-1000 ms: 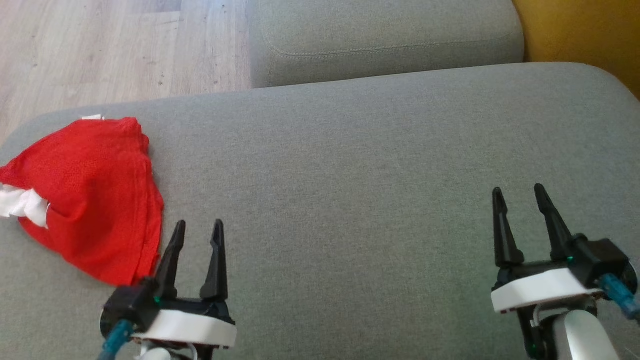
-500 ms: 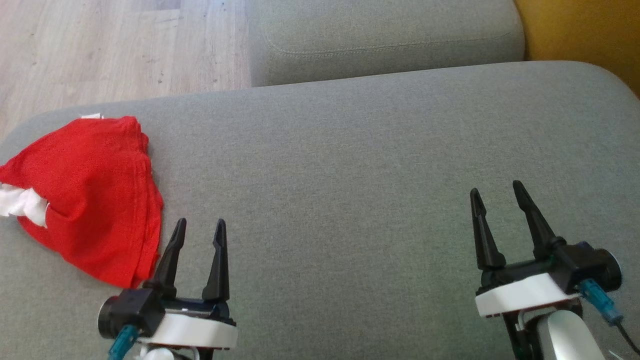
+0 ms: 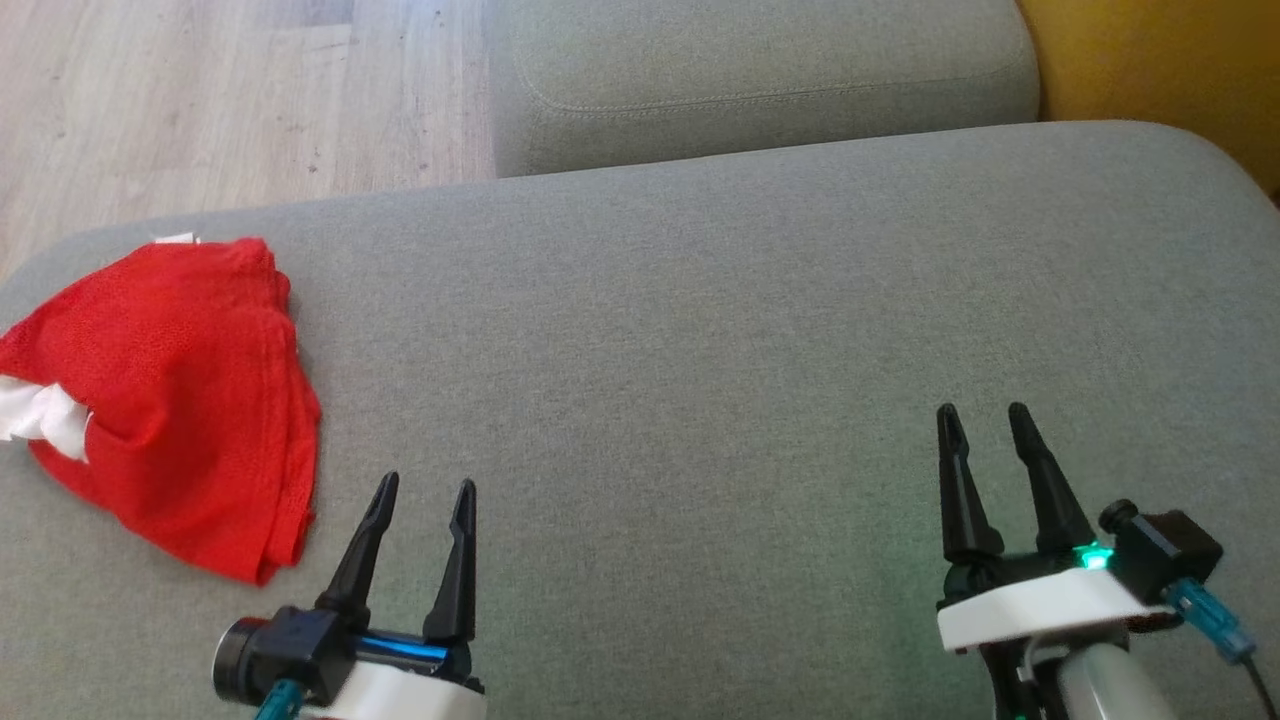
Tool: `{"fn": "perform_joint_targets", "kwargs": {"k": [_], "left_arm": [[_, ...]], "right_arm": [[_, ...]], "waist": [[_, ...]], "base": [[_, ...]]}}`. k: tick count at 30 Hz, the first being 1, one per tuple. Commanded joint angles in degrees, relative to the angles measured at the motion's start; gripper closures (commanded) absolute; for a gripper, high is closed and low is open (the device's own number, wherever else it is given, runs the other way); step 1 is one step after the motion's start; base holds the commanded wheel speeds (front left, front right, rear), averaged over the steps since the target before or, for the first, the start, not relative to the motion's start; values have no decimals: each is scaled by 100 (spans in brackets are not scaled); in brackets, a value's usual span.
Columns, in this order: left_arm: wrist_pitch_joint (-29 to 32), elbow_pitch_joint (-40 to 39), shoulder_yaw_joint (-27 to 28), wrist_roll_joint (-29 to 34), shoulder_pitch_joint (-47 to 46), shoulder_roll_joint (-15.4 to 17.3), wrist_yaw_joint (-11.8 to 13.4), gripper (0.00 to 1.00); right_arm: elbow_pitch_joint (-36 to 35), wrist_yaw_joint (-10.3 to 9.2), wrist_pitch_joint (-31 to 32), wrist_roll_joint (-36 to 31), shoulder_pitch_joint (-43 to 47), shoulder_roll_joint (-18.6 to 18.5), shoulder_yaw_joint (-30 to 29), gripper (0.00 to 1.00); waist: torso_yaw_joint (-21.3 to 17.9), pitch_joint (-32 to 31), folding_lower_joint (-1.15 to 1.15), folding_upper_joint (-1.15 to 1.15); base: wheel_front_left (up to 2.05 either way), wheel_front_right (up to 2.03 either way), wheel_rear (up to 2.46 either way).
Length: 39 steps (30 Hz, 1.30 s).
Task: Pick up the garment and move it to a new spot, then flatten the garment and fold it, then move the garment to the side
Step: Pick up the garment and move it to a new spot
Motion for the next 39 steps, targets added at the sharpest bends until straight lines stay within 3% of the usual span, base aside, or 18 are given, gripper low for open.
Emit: {"fn": "perform_joint_targets", "kwargs": {"k": [1, 17, 39], "left_arm": [[-62, -175, 178, 16, -183, -20, -15, 0], [-62, -227, 289, -72, -182, -33, -35, 0], [-62, -206, 777, 19, 97, -34, -14, 0]], "right_arm": [[-128, -4, -63, 128, -121, -38, 193, 0], [0, -4, -63, 324, -205, -38, 353, 0], [164, -4, -63, 480, -82, -38, 1157, 0]], "waist": [[-9, -7, 0, 0], [117, -47, 0, 0], [1679, -366, 0, 0]], "base": [[0, 0, 0], [0, 0, 0], [0, 0, 0]]}}
